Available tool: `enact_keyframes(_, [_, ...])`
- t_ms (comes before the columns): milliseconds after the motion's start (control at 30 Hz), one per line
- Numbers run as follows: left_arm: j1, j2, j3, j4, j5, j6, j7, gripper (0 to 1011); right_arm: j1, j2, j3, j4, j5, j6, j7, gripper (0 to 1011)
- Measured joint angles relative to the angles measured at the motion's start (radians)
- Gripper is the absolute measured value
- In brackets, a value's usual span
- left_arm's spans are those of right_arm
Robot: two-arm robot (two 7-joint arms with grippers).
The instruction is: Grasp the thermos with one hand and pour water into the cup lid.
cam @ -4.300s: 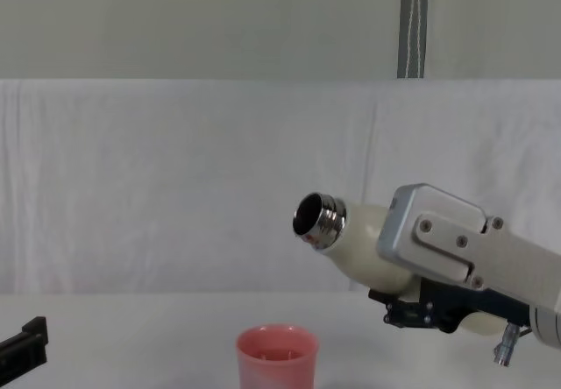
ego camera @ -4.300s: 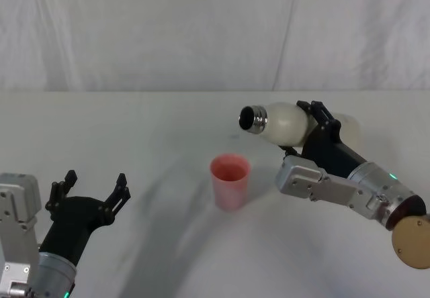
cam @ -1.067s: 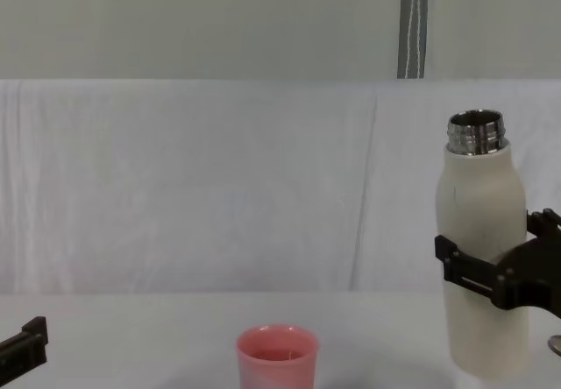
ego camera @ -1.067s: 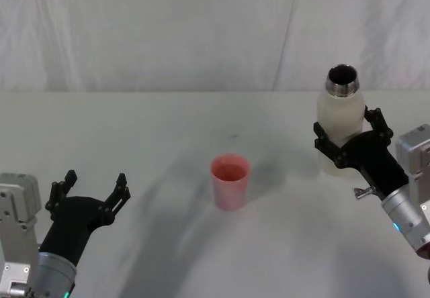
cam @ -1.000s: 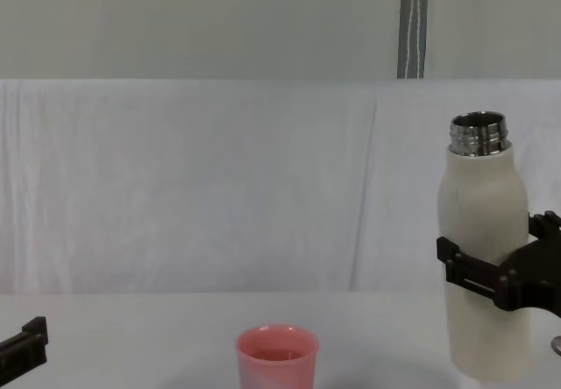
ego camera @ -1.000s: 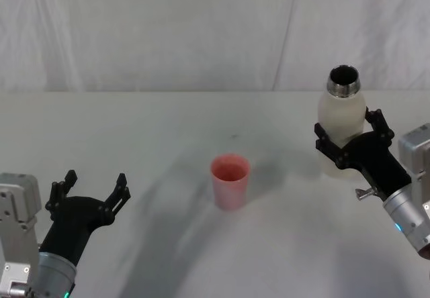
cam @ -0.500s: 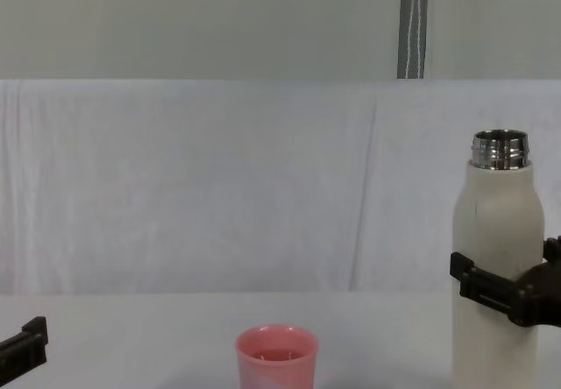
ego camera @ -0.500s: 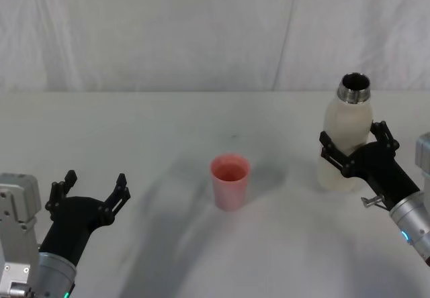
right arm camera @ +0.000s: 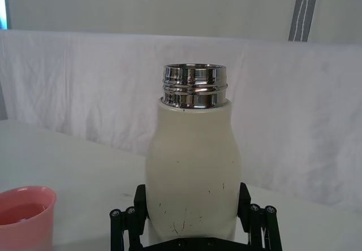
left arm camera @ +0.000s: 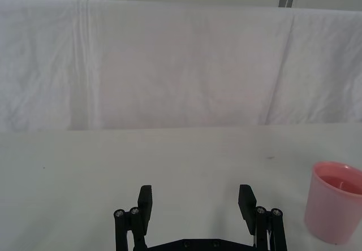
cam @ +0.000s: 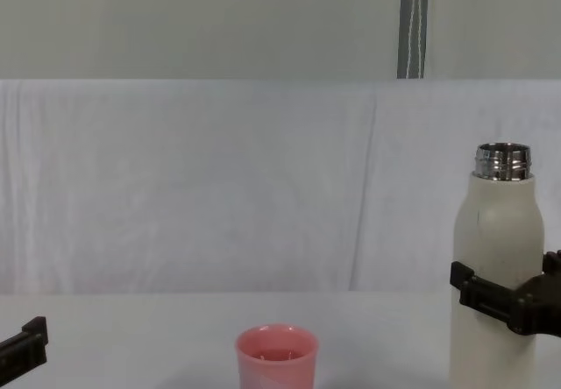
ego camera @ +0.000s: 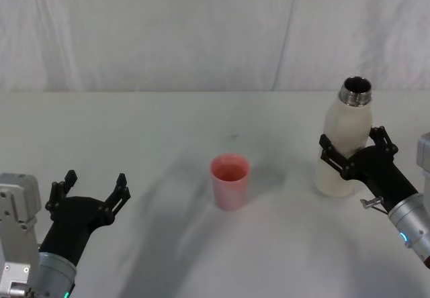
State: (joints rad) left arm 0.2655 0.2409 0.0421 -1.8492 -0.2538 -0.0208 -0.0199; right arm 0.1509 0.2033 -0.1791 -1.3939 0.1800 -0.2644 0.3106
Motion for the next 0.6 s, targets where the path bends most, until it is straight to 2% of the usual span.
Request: enact_keyframes(600, [0.000,0.000,0.000,0.000,0.000,0.000,0.000,1001,0.022,0.004,-0.006,0.033,0.010,0.009,-0.003,950])
